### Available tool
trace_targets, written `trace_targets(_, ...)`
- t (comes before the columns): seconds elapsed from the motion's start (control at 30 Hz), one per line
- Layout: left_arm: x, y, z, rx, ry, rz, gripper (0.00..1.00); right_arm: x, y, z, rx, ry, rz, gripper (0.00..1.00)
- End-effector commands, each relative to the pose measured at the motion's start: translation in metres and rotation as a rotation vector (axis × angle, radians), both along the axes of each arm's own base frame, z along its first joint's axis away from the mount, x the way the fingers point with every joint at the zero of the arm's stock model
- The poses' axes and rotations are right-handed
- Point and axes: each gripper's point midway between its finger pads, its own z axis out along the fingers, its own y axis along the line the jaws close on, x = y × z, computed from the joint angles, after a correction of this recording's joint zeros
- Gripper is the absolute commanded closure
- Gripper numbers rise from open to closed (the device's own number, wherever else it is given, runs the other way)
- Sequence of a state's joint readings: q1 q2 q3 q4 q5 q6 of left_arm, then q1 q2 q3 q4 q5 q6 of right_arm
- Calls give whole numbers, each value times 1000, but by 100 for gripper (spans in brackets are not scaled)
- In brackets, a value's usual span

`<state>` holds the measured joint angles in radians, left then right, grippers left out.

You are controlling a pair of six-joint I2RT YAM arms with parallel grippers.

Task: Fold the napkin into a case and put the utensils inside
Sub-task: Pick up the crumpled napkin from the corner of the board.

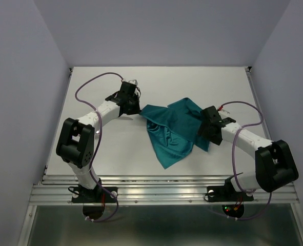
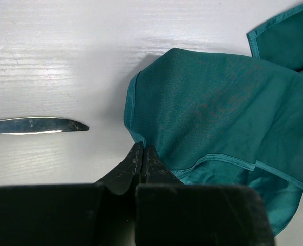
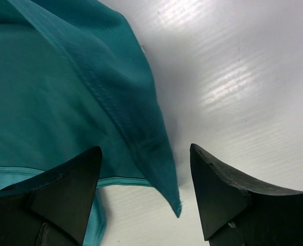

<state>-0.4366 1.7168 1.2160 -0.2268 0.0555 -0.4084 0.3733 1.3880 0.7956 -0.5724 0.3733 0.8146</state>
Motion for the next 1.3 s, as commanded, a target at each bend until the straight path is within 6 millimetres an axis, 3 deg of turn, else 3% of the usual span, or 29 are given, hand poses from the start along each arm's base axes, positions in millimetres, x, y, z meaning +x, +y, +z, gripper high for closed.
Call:
trace_targets(0.0,4,-4,14,-28,-42,-11,100,-10,-2,-4,-8,1,33,27)
trace_targets(0.2,6,-3,9,-20,-37,-2,100,-24,4,-16,32,40,83,38)
trace_targets(0.3,8,-4,6,-19,-30,4,100,-29,7,-18,59,26,94,50)
trace_targets(0.5,2,-4,-5,-37,16,29,100,-26,8,-11,72,-5,91,92)
trace_targets(0.53,2,-6,-6,-49,15,29,95,-26,9,-11,74,-6,91,99)
trace_targets(0.6,-2,-9,-9,-72,30,30,74,-26,10,-12,79,-2,93,99)
trace_targets(0.63,-3,-9,-11,-79,34,29,61,-26,10,-14,79,4,96,99)
trace_targets(0.67,-4,-10,-11,-87,35,31,37,-27,11,-15,84,5,100,99)
trace_targets(0.73,-7,-9,-15,-98,43,49,20,-28,11,-18,84,14,104,99)
trace_targets(0.77,-7,-9,-16,-99,47,57,18,-27,12,-18,84,13,107,99)
trace_targets(0.93,-8,0,-27,-105,78,174,22,-28,12,-22,85,16,111,99)
trace_targets(1.13,-8,13,-39,-87,93,314,38,-27,14,-23,92,18,120,99)
trace_targets(1.27,-8,12,-49,-51,106,364,40,-26,15,-24,95,20,124,99)
